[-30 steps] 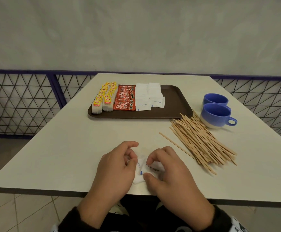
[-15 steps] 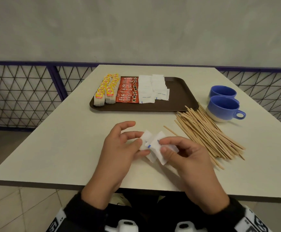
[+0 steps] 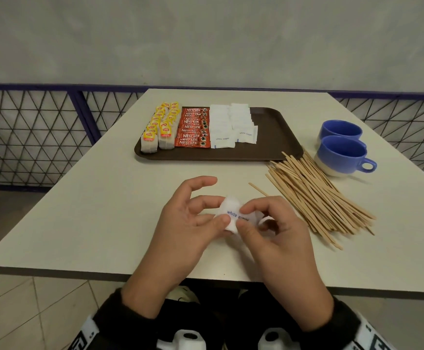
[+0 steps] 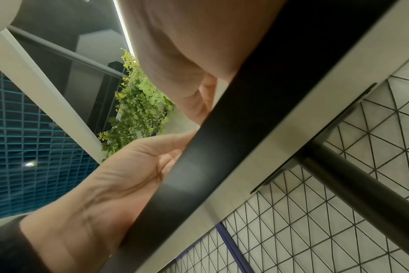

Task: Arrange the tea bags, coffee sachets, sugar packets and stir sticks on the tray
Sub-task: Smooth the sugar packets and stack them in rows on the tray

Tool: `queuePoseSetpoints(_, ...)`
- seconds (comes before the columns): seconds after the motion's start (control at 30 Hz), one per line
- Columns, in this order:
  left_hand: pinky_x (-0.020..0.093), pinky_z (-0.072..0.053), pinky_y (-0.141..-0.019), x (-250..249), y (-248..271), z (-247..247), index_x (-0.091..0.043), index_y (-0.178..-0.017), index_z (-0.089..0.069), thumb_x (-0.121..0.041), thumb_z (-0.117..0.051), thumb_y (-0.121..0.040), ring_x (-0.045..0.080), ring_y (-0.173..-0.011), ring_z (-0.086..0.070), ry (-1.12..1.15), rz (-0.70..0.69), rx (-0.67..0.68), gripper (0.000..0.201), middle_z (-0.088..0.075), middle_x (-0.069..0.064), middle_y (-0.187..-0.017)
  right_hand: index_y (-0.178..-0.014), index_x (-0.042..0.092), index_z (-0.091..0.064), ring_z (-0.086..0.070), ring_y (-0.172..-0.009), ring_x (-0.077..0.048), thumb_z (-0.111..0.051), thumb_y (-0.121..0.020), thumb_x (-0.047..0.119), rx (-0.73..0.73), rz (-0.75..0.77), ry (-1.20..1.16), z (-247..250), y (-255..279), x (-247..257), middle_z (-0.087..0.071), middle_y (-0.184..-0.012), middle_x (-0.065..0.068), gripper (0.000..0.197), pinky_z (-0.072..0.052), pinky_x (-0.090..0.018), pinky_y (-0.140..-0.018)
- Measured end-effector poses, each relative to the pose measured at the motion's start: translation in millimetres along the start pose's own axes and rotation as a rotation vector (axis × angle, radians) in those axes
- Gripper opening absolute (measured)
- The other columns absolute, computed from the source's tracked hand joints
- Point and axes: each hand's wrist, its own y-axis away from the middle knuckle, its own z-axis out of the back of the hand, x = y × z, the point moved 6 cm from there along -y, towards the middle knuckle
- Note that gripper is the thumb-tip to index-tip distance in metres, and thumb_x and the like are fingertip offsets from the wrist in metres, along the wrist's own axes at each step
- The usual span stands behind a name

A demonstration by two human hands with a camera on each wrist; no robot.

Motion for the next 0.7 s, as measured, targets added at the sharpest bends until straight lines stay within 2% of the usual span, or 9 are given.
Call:
queuePoseSetpoints(0.07,0.036,-0.063,-0.076,0,0,2,-0.025,-0.128,-0.057,0.007,-0.07,-0.087,0.026,-0.09,-0.077,0.046,-0.013,-0.02,0.055,-0.076,0.007,-0.105,-0.103,0.033,-0.063,-0.062,-0.102,-0.01,-0.074,-0.089,0.019,-0.003,-0.049,-0.045,-1,-1,-3,-0.063,-0.107,0.013,0.023,-0.053,-0.03,-0.08)
queuePoseSetpoints(0.1,0.039,-0.063,-0.076,0,0,3,-0.024,-0.129,-0.056,0.009,-0.069,-0.087,0.027,-0.091,-0.076,0.064,-0.019,-0.023,0.054,-0.076,0.009,-0.106,-0.106,0.033,-0.061,-0.065,-0.099,-0.012,-0.074,-0.089,0.02,0.018,-0.078,-0.078,-3,-2,-5,-0.065,-0.108,0.013,0.025,-0.057,-0.035,-0.079)
queuePoseSetpoints(0.2,0.036,-0.063,-0.074,1,0,4,-0.022,-0.128,-0.057,0.01,-0.067,-0.087,0.028,-0.092,-0.076,0.094,-0.024,-0.023,0.053,-0.075,0.01,-0.107,-0.106,0.03,-0.064,-0.071,-0.077,-0.026,-0.072,-0.091,0.021,0.08,-0.148,-0.174,-8,-4,-8,-0.071,-0.099,0.0,0.019,-0.061,-0.052,-0.066)
queuePoseSetpoints(0.27,0.033,-0.063,-0.073,0,1,2,-0.025,-0.126,-0.058,0.006,-0.072,-0.085,0.026,-0.09,-0.077,0.068,-0.015,-0.012,0.053,-0.075,0.005,-0.109,-0.105,0.022,-0.067,-0.072,-0.072,-0.027,-0.072,-0.093,0.011,0.071,-0.173,-0.249,-4,-6,-9,-0.072,-0.093,-0.007,0.017,-0.06,-0.043,-0.059)
queuePoseSetpoints(0.33,0.033,-0.062,-0.079,1,2,-4,-0.027,-0.126,-0.057,0.0,-0.076,-0.083,0.023,-0.089,-0.077,0.005,-0.003,0.031,0.055,-0.076,0.0,-0.108,-0.107,0.016,-0.067,-0.073,-0.076,-0.021,-0.07,-0.092,0.003,0.041,-0.181,-0.321,2,-6,-9,-0.073,-0.094,-0.009,0.02,-0.059,-0.031,-0.061)
queuePoseSetpoints(0.37,0.033,-0.062,-0.081,2,2,-7,-0.028,-0.127,-0.057,-0.002,-0.077,-0.084,0.022,-0.089,-0.077,-0.025,0.005,0.055,0.054,-0.077,0.0,-0.105,-0.108,0.015,-0.067,-0.074,-0.08,-0.02,-0.07,-0.091,0.001,0.031,-0.185,-0.346,4,-6,-10,-0.074,-0.096,-0.009,0.022,-0.059,-0.029,-0.064)
queuePoseSetpoints(0.5,0.039,-0.062,-0.079,4,0,-9,-0.02,-0.125,-0.06,0.0,-0.073,-0.087,0.027,-0.083,-0.077,-0.026,0.024,0.056,0.044,-0.078,0.01,-0.092,-0.11,0.032,-0.07,-0.071,-0.09,-0.019,-0.072,-0.091,0.006,0.034,-0.14,-0.29,3,-5,-11,-0.073,-0.102,-0.001,0.032,-0.059,-0.031,-0.07)
queuePoseSetpoints(0.6,0.036,-0.063,-0.076,2,1,-6,-0.016,-0.124,-0.061,-0.002,-0.073,-0.086,0.031,-0.083,-0.076,0.022,0.026,0.04,0.042,-0.078,0.014,-0.09,-0.111,0.043,-0.069,-0.068,-0.09,-0.019,-0.073,-0.092,0.013,0.043,-0.09,-0.194,1,-5,-9,-0.072,-0.103,0.006,0.036,-0.06,-0.044,-0.077)
queuePoseSetpoints(0.7,0.033,-0.062,-0.073,1,1,-7,-0.016,-0.123,-0.063,-0.004,-0.073,-0.087,0.032,-0.083,-0.076,0.05,0.044,0.037,0.039,-0.078,0.013,-0.091,-0.116,0.045,-0.069,-0.068,-0.087,-0.021,-0.075,-0.091,0.017,0.037,-0.099,-0.15,1,-3,-13,-0.072,-0.103,0.008,0.037,-0.06,-0.05,-0.077)
